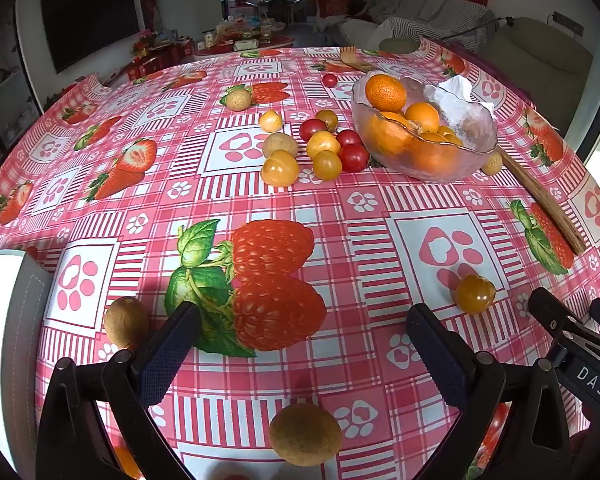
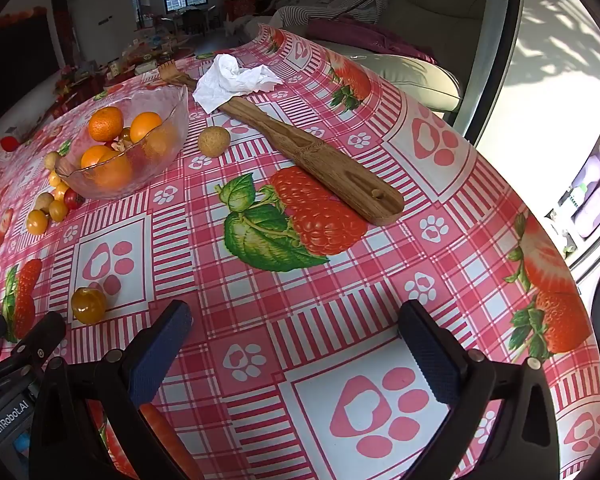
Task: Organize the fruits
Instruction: 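Move both grippers over the scattered fruits on the tablecloth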
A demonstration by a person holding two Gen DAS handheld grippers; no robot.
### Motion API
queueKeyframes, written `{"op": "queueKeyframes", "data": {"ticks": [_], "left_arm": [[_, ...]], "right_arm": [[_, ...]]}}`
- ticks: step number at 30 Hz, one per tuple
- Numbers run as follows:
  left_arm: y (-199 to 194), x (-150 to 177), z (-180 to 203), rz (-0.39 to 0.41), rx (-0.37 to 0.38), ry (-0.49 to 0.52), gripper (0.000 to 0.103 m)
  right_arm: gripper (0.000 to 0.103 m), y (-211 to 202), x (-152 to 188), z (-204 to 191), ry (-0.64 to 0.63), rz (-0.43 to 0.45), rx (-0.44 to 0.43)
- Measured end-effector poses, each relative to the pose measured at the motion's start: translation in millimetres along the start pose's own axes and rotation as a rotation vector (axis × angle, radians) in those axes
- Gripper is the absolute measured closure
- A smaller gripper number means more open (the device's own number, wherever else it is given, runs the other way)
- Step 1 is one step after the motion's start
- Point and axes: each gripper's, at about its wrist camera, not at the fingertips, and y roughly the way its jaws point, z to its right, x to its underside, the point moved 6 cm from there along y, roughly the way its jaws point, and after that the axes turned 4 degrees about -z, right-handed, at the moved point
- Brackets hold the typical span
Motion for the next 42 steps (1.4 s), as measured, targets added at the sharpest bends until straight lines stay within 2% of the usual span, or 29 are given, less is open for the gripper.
{"op": "queueKeyframes", "data": {"ticks": [3, 5, 7, 11, 14, 15, 19, 22, 26, 28, 34, 42], "left_arm": [[1, -1, 0, -0.040, 0.010, 0.006, 0.000], [-8, -1, -2, -0.050, 0.043, -0.011, 0.000], [-28, -5, -9, 0.008, 0.085, -0.049, 0.000], [-78, 2, -21, 0.115, 0.185, -0.066, 0.000], [-104, 20, -42, 0.105, 0.212, -0.072, 0.000], [-107, 29, -49, 0.078, 0.211, -0.055, 0.000], [-117, 78, -76, 0.023, 0.112, -0.033, 0.000], [-116, 116, -94, -0.026, 0.064, -0.064, 0.000], [-110, 145, -103, -0.093, 0.081, -0.138, 0.000], [-110, 150, -103, -0.101, 0.061, -0.139, 0.000], [-113, 154, -99, -0.103, -0.024, -0.057, 0.000], [-120, 155, -94, -0.104, -0.017, -0.037, 0.000]], "right_arm": [[0.000, 0, 0, 0, 0.001, -0.001, -0.002], [0.000, -2, 2, 1, -0.013, -0.015, -0.011], [0.000, -9, 8, 3, -0.014, -0.036, -0.036], [0.000, -40, 26, 6, -0.039, -0.021, -0.110], [0.000, -70, 43, 4, -0.070, 0.009, -0.160], [0.000, -79, 49, 2, -0.079, 0.015, -0.173], [0.000, -100, 79, -8, -0.099, -0.018, -0.262], [0.000, -109, 107, -15, -0.105, -0.058, -0.308], [0.000, -117, 138, -23, -0.109, -0.133, -0.351], [0.000, -123, 148, -25, -0.131, -0.147, -0.354], [0.000, -134, 159, -21, -0.152, -0.147, -0.322], [0.000, -134, 162, -20, -0.144, -0.170, -0.313]]}}
